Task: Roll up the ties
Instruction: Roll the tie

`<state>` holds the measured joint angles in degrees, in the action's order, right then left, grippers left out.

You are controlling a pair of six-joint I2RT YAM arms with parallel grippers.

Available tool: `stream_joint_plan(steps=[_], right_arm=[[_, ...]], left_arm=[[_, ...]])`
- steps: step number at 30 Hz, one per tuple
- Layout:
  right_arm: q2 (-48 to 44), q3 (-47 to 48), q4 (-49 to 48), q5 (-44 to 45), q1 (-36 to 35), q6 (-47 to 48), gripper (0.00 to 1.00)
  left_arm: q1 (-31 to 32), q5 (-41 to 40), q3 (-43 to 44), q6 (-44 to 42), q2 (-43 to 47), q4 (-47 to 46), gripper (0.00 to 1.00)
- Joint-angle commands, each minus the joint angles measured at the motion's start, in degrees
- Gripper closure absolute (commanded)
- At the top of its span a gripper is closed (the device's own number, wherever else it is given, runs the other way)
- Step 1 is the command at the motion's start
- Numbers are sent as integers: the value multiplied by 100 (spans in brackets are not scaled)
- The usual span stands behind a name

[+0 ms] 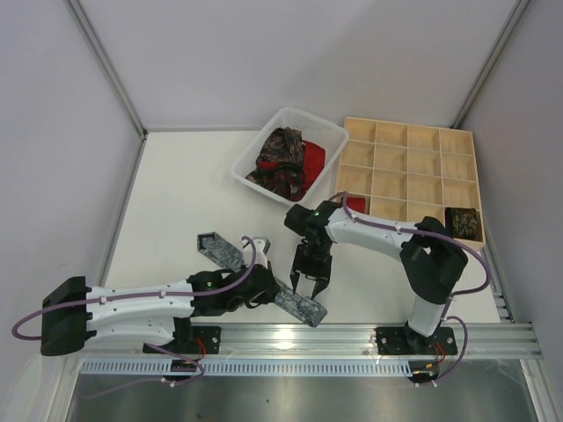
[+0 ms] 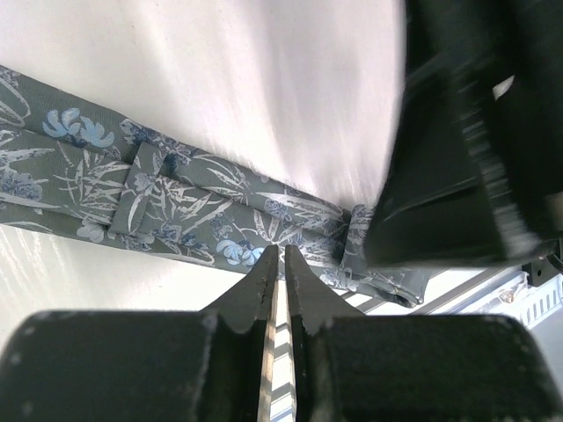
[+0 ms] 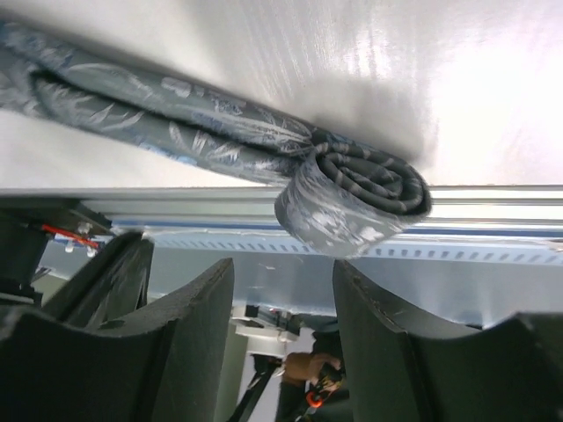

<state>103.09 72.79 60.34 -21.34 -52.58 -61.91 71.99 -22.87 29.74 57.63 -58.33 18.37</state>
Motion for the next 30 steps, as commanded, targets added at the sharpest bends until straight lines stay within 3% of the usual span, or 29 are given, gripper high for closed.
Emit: stream_joint_plan(steps=[1,5,10,16,24,30], right_arm=[[-587,288,268,664,273,310,46],[-1306,104,-91,1438,537,942,49],[-2300,-1061,-978,2265,582,1847,52],[-3953,-2707,-2849,1897,599,1885,60],[-4753,-3113,-2624,2019,591,2138,62],[-4781,-3298,-2650,1976,766,2543,62]], left_arm=[[44,37,173,12,58,-26,89],[44,423,278,-137,-47,-44,89],[52,1055,209,-50,-337,18,94],[52,1311,146,143,-1056,-360,99],[52,1602,384,424,-2121,-571,99],[-26,1514,928,434,-2815,-335,99]])
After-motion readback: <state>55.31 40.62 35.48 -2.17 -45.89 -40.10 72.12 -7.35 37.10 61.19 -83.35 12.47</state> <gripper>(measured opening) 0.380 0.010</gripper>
